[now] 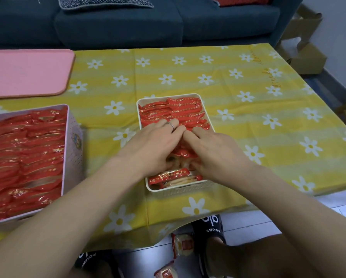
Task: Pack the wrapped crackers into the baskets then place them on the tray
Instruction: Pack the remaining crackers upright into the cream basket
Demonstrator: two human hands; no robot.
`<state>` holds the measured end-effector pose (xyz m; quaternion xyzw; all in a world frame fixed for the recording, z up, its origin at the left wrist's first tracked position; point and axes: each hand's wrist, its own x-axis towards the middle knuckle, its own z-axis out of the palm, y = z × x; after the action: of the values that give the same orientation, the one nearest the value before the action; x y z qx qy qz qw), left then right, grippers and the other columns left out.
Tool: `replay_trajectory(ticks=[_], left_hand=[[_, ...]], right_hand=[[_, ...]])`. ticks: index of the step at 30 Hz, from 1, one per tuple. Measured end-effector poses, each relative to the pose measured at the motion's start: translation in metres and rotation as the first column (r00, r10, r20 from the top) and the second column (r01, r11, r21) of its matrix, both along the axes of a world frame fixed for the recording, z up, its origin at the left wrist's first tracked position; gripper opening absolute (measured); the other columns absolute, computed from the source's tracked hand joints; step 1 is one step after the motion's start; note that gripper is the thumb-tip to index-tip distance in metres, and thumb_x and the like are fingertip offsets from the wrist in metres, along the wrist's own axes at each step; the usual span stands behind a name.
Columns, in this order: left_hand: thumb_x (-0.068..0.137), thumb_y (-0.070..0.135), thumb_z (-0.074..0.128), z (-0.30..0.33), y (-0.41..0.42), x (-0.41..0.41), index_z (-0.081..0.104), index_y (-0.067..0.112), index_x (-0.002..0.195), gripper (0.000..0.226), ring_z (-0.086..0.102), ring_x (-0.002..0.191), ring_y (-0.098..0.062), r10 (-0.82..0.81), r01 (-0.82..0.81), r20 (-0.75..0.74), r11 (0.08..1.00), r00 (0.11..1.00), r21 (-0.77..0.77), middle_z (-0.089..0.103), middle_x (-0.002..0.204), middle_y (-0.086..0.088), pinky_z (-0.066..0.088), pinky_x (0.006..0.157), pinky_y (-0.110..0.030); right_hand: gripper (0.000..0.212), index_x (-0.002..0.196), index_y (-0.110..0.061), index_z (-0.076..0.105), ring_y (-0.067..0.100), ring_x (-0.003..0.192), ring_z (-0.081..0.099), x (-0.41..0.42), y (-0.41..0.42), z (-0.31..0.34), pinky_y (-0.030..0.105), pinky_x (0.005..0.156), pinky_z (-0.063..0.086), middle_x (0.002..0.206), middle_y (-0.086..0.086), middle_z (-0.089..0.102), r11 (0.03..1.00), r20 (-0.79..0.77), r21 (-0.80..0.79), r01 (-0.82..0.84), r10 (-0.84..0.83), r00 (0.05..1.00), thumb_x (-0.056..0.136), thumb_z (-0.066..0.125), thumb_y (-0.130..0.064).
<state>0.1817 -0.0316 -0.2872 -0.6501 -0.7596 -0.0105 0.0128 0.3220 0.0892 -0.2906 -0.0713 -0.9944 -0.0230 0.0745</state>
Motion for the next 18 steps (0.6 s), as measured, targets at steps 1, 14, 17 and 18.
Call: replay_trajectory(ticks=[1, 14, 17, 18], left_hand=[[0.082, 0.048, 0.071, -0.001, 0.001, 0.001, 0.043, 0.018, 0.122, 0.058, 0.050, 0.113, -0.025, 0.012, -0.012, -0.010, 1.000, 1.000, 0.028, 0.048, 0.125, -0.002, 0.043, 0.090, -0.038], [0.081, 0.051, 0.072, 0.000, 0.000, 0.008, 0.039, 0.019, 0.111, 0.055, 0.057, 0.095, -0.025, 0.149, -0.148, -0.028, 0.989, 0.989, 0.027, 0.047, 0.112, -0.002, 0.030, 0.065, -0.034], [0.075, 0.052, 0.070, 0.012, -0.012, -0.004, 0.034, 0.024, 0.093, 0.049, 0.044, 0.079, -0.018, 0.110, -0.121, 0.220, 0.992, 0.969, 0.039, 0.037, 0.097, 0.008, 0.033, 0.061, -0.037], [0.074, 0.049, 0.067, 0.017, -0.016, -0.008, 0.038, 0.025, 0.089, 0.041, 0.045, 0.076, -0.018, 0.062, -0.088, 0.303, 0.994, 0.951, 0.072, 0.037, 0.093, 0.009, 0.037, 0.061, -0.039]], right_hand=[[0.044, 0.107, -0.015, 0.053, 0.028, 0.074, 0.061, -0.001, 0.002, 0.001, 0.030, 0.051, 0.028, 0.090, 0.001, 0.058, 1.000, 0.008, 0.007, 0.011, -0.012, 1.000, 0.071, 0.074, -0.028], [0.026, 0.085, -0.019, 0.036, 0.035, 0.079, 0.057, 0.004, -0.008, 0.022, 0.037, 0.059, 0.035, 0.076, -0.003, 0.052, 0.956, 0.079, -0.223, 0.192, -0.178, 0.981, 0.082, 0.061, -0.022], [0.023, 0.075, -0.023, 0.041, 0.022, 0.067, 0.053, 0.012, -0.022, 0.035, 0.038, 0.059, 0.042, 0.064, -0.008, 0.048, 0.913, 0.002, -0.385, 0.134, -0.145, 0.989, 0.080, 0.063, -0.023], [0.020, 0.074, -0.022, 0.045, 0.016, 0.066, 0.053, 0.016, -0.026, 0.037, 0.037, 0.060, 0.043, 0.064, -0.008, 0.052, 0.886, 0.017, -0.446, 0.126, -0.132, 0.991, 0.081, 0.064, -0.025]])
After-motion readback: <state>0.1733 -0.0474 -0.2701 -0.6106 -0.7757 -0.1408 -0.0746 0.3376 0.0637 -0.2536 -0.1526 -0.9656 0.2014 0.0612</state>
